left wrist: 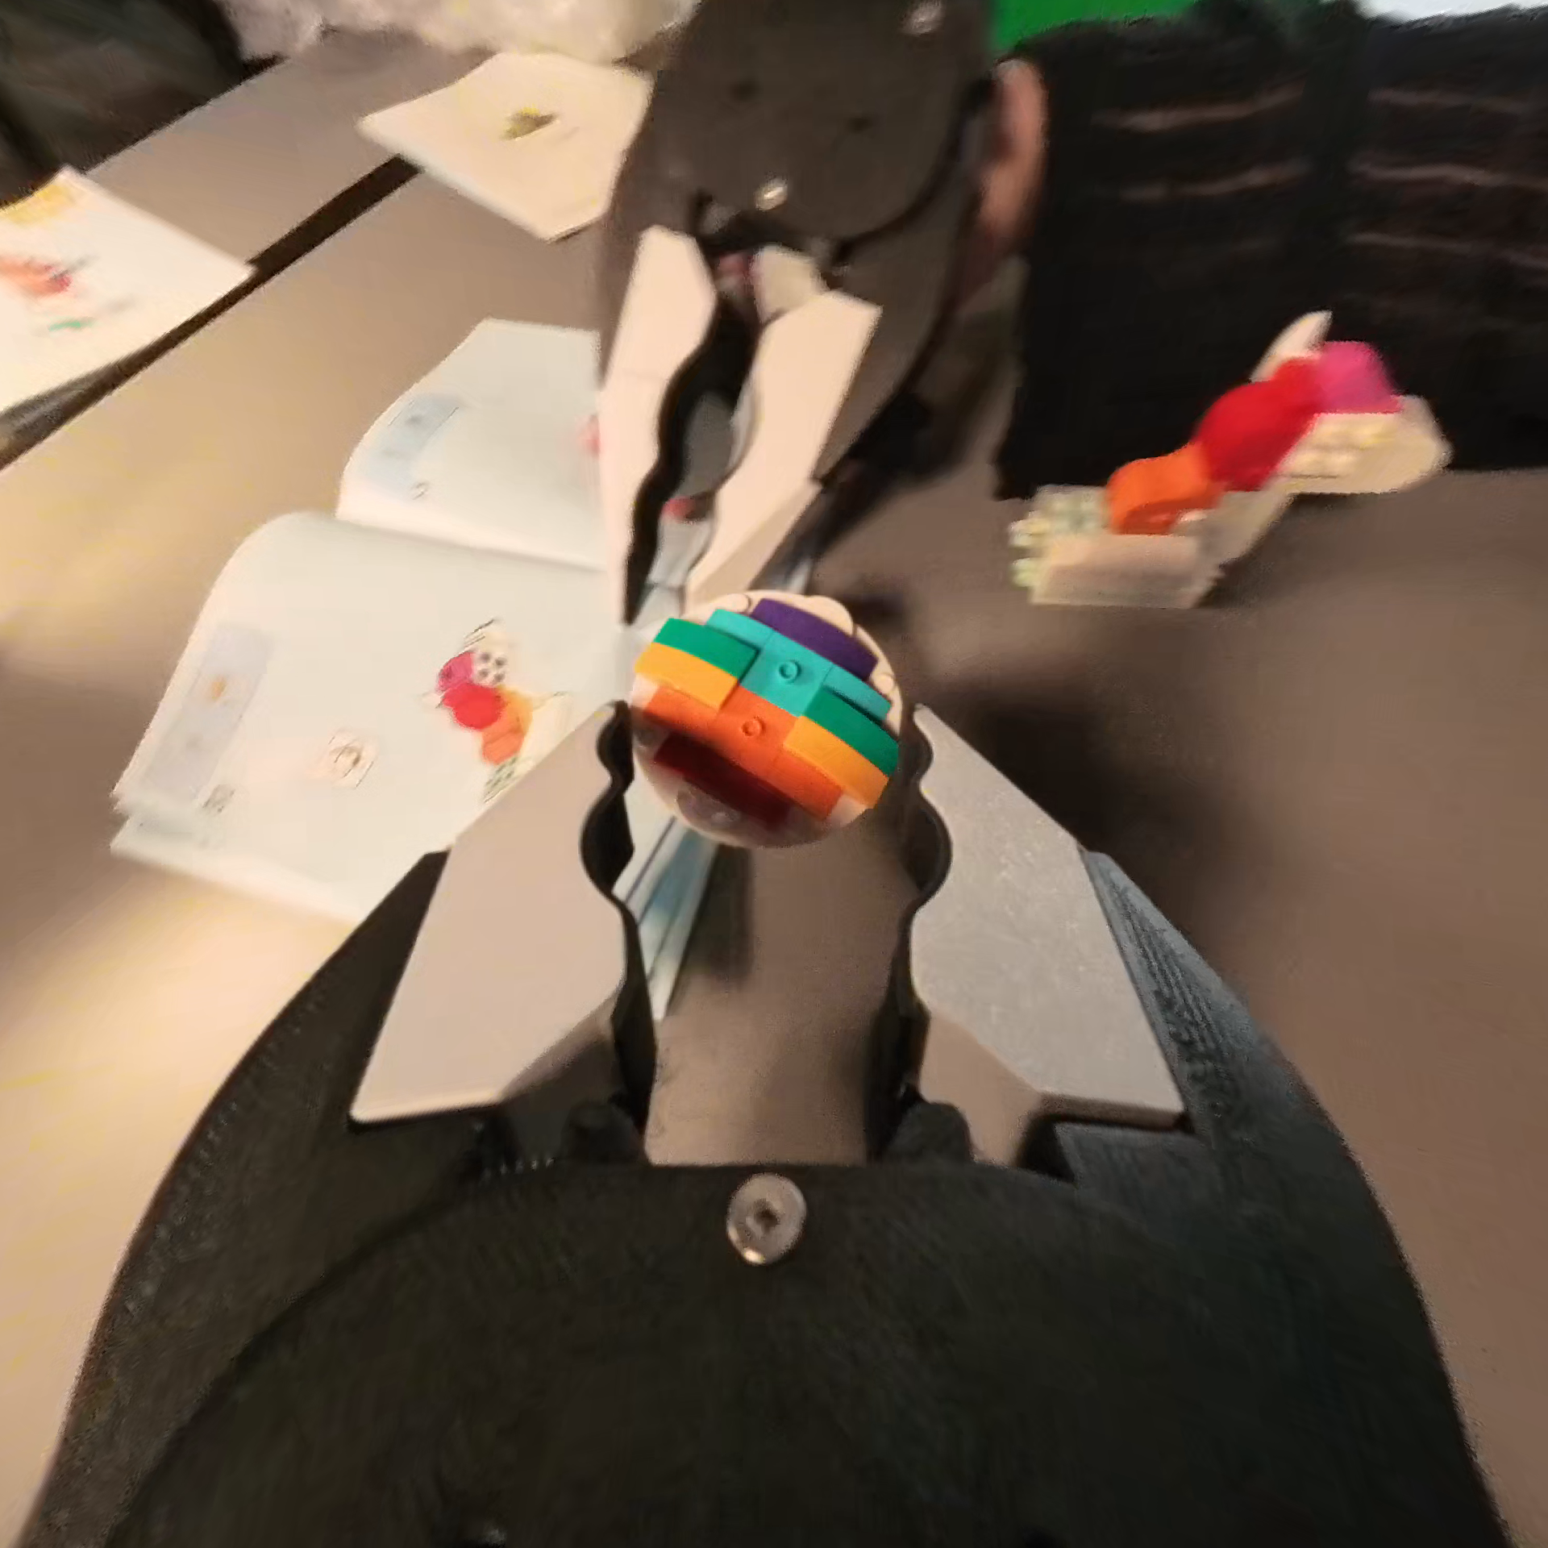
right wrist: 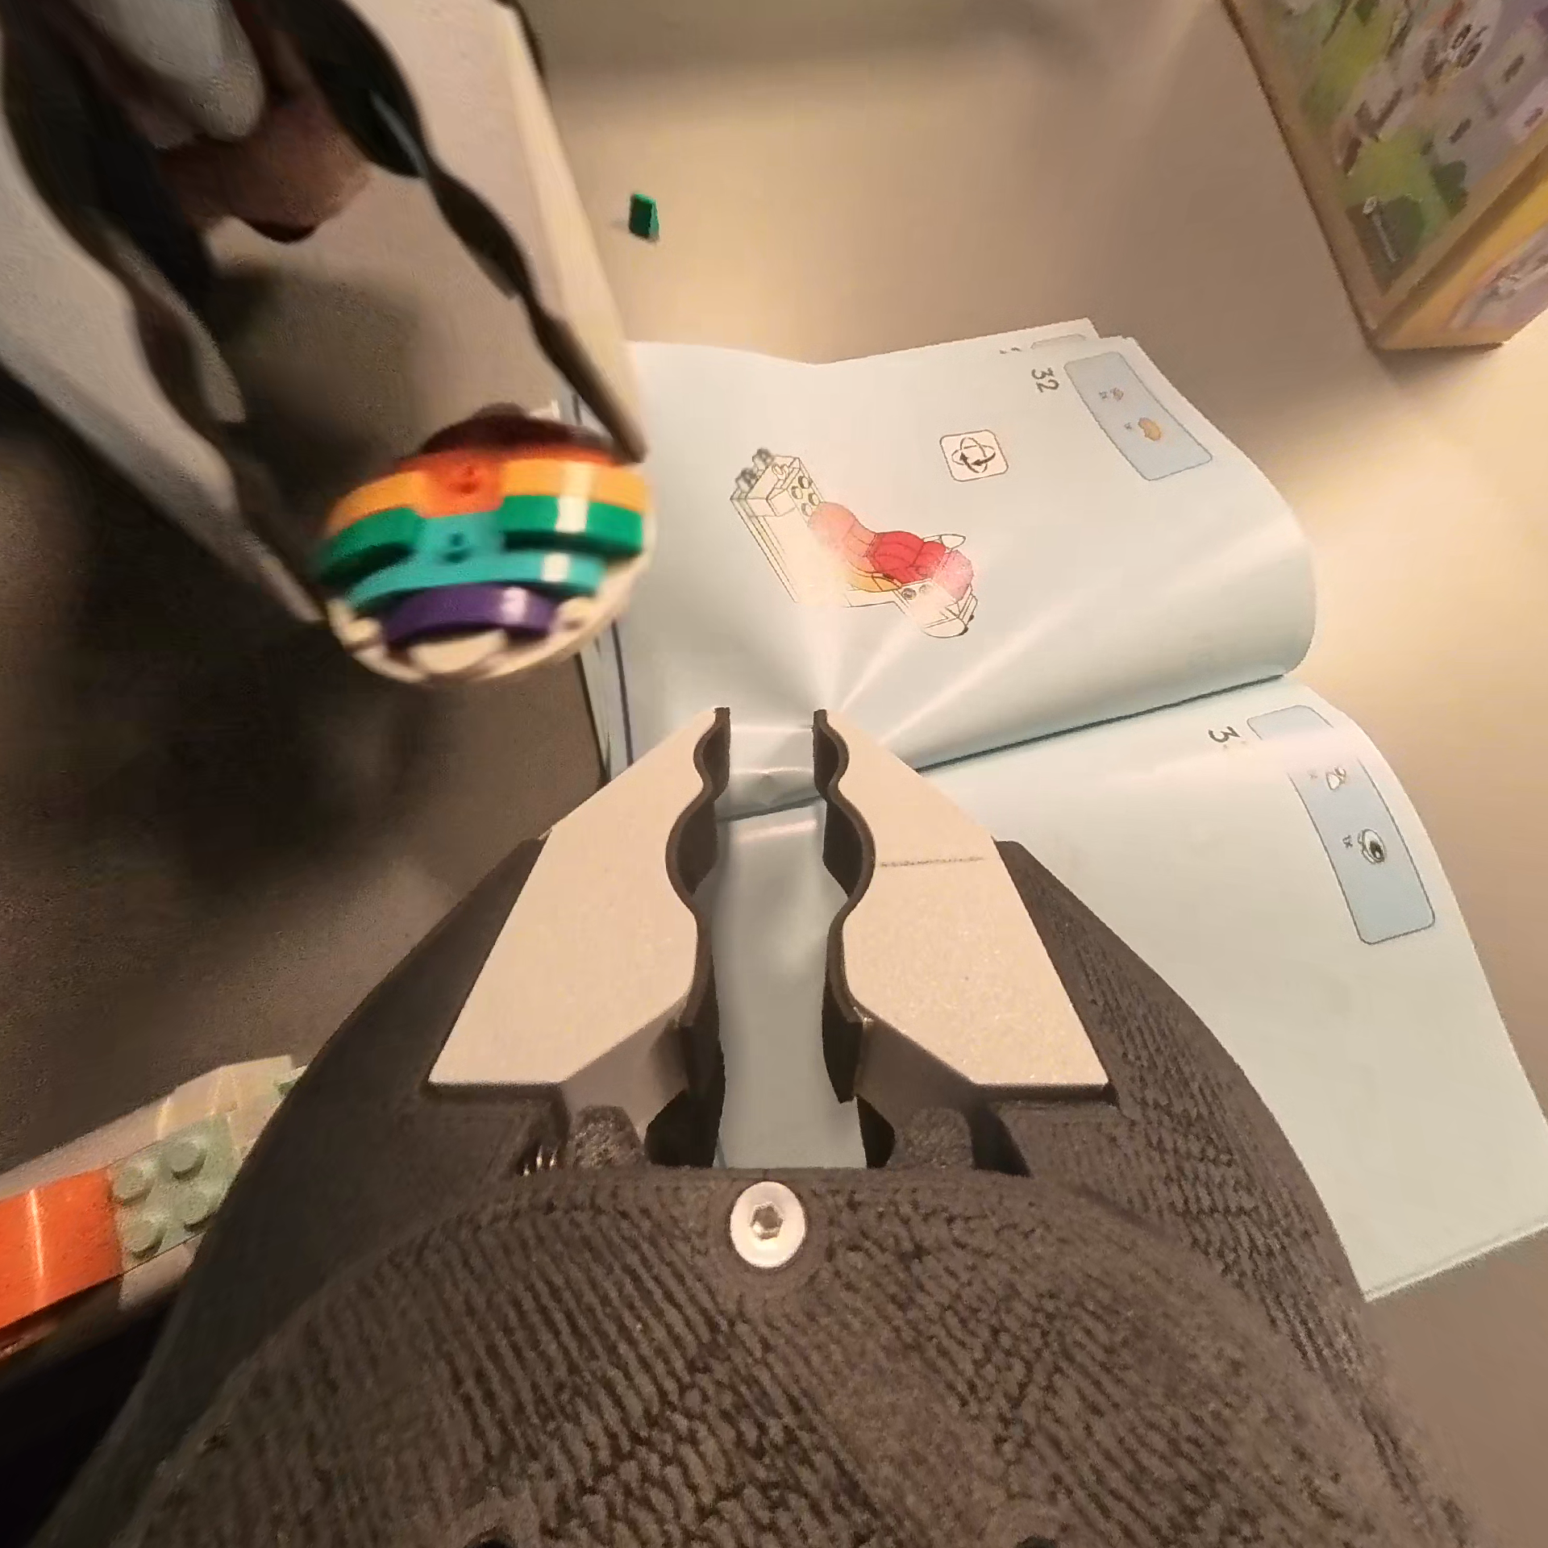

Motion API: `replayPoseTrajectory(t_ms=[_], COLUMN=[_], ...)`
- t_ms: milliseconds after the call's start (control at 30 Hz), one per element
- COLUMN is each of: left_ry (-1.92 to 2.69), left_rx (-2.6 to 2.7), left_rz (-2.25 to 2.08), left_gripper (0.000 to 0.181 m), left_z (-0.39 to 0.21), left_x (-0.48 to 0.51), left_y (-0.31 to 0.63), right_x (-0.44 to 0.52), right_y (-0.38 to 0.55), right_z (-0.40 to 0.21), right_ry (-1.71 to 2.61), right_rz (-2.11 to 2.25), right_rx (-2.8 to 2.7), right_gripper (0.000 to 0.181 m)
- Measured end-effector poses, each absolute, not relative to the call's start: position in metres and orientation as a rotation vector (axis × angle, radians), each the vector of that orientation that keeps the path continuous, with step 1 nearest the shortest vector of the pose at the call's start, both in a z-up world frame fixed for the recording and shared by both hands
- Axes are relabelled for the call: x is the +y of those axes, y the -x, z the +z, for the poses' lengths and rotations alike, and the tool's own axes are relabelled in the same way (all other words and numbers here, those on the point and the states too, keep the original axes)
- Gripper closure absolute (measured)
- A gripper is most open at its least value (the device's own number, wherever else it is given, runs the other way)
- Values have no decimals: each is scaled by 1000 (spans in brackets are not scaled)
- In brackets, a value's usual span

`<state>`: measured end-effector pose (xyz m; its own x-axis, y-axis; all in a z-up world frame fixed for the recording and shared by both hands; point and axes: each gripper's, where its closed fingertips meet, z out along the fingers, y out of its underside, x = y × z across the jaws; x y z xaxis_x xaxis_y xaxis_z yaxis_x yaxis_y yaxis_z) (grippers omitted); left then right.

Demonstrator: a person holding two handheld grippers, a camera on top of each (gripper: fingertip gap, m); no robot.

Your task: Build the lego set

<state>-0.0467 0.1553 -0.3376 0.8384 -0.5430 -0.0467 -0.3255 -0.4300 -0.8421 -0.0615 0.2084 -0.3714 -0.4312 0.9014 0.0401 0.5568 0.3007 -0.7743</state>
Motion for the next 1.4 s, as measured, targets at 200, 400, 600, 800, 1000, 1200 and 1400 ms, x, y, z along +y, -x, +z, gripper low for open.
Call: replayPoseTrajectory(t_ms=[200,400,600,800,1000,1200,1400], left_ry=[2263,2286,2275,2267,2147,1745,1430], left_rx=[495,474,485,501,531,589,646], left_rz=[-311,-328,-302,-248,-119,134,-136], left_gripper=[118,118,118,96,72,87,105], left_z=[-370,-372,-373,-375,-359,-310,-271], left_x=[153,151,149,149,155,164,138], left_y=[67,72,73,76,73,68,28], right_x=[204,207,233,250,284,307,312], right_y=[60,60,66,53,5,-61,-91], right_z=[-367,-333,-315,-282,-241,-233,-240], right_ry=[1227,1071,1165,1084,905,914,983], right_rz=[978,1066,1112,1196,797,503,440], right_rx=[-2099,-1899,-1687,-1427,-1052,-877,-837], right_gripper=[159,155,152,154,156,157,160])
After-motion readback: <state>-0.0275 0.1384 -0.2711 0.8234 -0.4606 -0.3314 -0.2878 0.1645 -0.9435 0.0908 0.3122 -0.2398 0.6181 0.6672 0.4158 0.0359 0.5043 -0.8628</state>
